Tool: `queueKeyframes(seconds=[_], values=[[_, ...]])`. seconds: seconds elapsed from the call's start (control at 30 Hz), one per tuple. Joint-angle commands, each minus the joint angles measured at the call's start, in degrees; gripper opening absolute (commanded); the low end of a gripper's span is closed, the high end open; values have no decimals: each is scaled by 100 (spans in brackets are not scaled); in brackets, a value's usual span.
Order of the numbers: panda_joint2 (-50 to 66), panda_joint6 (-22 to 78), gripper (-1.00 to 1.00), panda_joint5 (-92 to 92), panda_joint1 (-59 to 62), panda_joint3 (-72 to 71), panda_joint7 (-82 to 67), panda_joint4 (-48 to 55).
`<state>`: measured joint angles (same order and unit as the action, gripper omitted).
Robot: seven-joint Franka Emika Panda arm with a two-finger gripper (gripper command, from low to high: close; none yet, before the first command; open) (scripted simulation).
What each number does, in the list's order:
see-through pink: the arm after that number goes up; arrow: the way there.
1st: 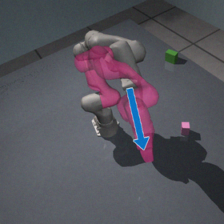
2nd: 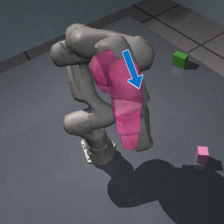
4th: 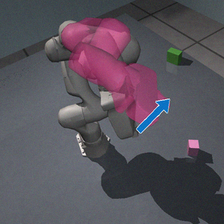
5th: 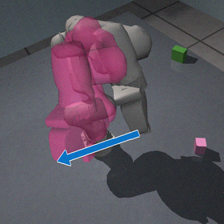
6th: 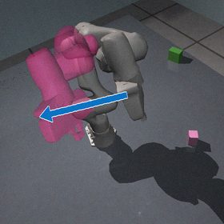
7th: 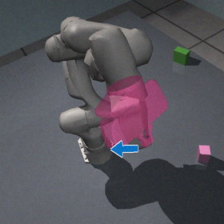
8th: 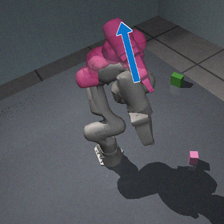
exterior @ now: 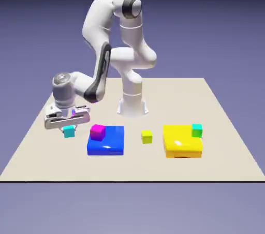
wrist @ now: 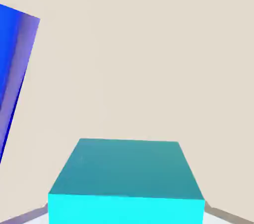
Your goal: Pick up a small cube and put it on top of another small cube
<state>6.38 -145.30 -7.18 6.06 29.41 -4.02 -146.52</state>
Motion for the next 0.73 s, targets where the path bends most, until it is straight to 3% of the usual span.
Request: queueKeyframes(seconds=[0.0,0.37,0.6,0.63,0.7], values=[[-208,137,-100,-111,-82,-29,173,-68],[-2286,1550,-100,-1167,-876,-330,1859,-743],[-1208,151,-100,-1027,-811,-205,1714,-1084],[-1208,151,100,-1027,-811,-205,1714,-1084],[-1400,400,100,-1052,-823,-227,1740,-1023]])
